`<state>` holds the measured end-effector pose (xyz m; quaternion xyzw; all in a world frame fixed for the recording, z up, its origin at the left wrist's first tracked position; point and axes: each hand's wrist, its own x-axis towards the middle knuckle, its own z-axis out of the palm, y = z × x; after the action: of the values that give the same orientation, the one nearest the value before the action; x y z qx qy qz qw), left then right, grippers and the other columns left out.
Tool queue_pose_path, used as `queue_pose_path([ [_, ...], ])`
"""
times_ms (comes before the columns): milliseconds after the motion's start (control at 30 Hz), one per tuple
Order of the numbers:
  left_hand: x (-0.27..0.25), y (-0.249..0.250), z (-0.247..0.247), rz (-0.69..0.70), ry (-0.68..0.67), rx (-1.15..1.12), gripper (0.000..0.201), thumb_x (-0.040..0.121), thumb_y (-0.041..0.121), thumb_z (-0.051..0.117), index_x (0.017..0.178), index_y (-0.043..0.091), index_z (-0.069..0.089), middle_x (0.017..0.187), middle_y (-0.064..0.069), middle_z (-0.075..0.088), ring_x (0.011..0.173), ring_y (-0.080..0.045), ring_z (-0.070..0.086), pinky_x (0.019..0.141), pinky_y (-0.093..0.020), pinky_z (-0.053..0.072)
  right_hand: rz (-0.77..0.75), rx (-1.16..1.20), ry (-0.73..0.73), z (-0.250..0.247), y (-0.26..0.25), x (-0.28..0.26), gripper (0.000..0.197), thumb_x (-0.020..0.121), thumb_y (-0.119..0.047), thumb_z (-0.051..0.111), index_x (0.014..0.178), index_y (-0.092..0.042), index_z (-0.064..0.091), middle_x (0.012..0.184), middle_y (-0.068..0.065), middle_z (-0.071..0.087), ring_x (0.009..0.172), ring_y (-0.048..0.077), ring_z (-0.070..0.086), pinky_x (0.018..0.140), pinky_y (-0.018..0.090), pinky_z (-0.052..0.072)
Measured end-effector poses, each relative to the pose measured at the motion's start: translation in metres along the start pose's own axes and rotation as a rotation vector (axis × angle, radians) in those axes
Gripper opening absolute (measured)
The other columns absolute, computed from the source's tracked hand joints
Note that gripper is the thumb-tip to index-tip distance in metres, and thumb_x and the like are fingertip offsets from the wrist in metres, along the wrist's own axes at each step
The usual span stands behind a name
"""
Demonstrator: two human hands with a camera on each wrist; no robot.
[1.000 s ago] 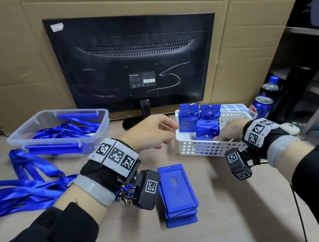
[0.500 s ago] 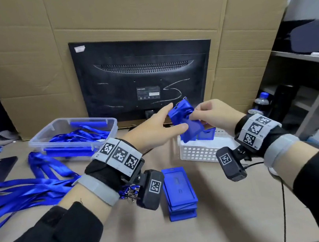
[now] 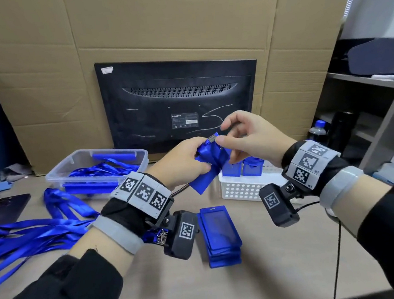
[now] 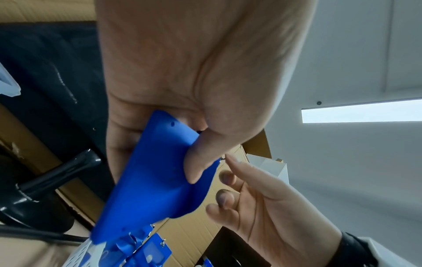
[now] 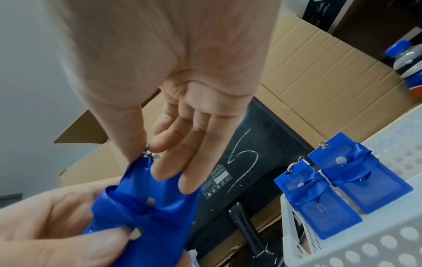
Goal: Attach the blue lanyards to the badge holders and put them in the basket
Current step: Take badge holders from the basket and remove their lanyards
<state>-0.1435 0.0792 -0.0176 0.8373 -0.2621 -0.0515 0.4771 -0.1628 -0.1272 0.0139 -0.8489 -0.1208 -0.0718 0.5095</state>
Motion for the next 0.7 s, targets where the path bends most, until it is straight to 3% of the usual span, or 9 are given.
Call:
queue_pose_path([
  [100,0.000,-0.002,-0.001,0.002,-0.035,0.067,0.035,0.088,-0.007,0.063,0.115,0.014,0.065,0.099,-0.011,0.071,0.084,-0.017,0.061,0.079,-0.035,0.050,-0.062,-0.063,-0.096,-0.003,-0.002,-0.003,0.024,0.093,-0.014,0.079,0.116,-0.017,0.074,0.092,0.005,0.071,0.069,0.025,0.071,0.072,0.037,0.065],
  [200,0.001,-0.002,-0.001,0.000,-0.070,0.122,0.035,0.087,-0.005,0.064,0.115,0.015,0.066,0.102,-0.012,0.073,0.084,-0.017,0.063,0.080,-0.036,0.052,-0.082,-0.216,-0.135,-0.002,-0.001,-0.003,0.013,0.095,-0.020,0.077,0.107,-0.016,0.080,0.089,0.008,0.079,0.076,0.022,0.078,0.073,0.030,0.064],
  [333,0.003,-0.006,-0.001,0.001,-0.063,0.158,0.035,0.090,-0.005,0.061,0.119,0.014,0.067,0.107,-0.014,0.073,0.089,-0.019,0.062,0.088,-0.047,0.055,-0.013,-0.161,-0.115,-0.001,0.009,0.002,0.014,0.104,-0.018,0.063,0.107,-0.005,0.069,0.085,0.015,0.077,0.079,0.021,0.078,0.079,0.036,0.065],
  [433,0.005,-0.011,-0.003,-0.002,-0.055,0.133,0.036,0.093,-0.005,0.060,0.121,0.015,0.068,0.107,-0.013,0.075,0.090,-0.020,0.065,0.094,-0.051,0.055,0.082,-0.050,-0.123,0.000,0.016,0.001,0.020,0.109,-0.020,0.054,0.107,-0.002,0.061,0.084,0.010,0.071,0.075,0.019,0.075,0.077,0.033,0.064],
  [533,0.005,-0.016,-0.004,-0.017,-0.099,0.101,0.037,0.095,-0.004,0.061,0.124,0.018,0.066,0.100,-0.011,0.077,0.088,-0.020,0.067,0.090,-0.046,0.056,0.159,0.070,-0.189,0.000,0.022,0.001,0.027,0.106,-0.031,0.061,0.090,-0.009,0.064,0.081,0.013,0.070,0.069,0.022,0.069,0.080,0.041,0.060],
  [600,0.005,-0.019,-0.003,-0.013,-0.154,0.090,0.037,0.096,-0.004,0.061,0.126,0.018,0.066,0.104,-0.014,0.077,0.088,-0.018,0.067,0.090,-0.044,0.055,0.175,0.023,-0.241,-0.002,0.024,0.002,0.035,0.100,-0.041,0.068,0.083,-0.010,0.070,0.083,0.018,0.070,0.066,0.023,0.065,0.083,0.044,0.059],
  [700,0.004,-0.022,-0.001,-0.004,-0.184,0.103,0.038,0.096,-0.004,0.060,0.127,0.016,0.067,0.107,-0.014,0.077,0.090,-0.020,0.068,0.095,-0.048,0.055,0.227,-0.010,-0.268,-0.002,0.025,0.003,0.035,0.099,-0.044,0.069,0.082,-0.013,0.070,0.088,0.012,0.073,0.069,0.023,0.064,0.077,0.039,0.056],
])
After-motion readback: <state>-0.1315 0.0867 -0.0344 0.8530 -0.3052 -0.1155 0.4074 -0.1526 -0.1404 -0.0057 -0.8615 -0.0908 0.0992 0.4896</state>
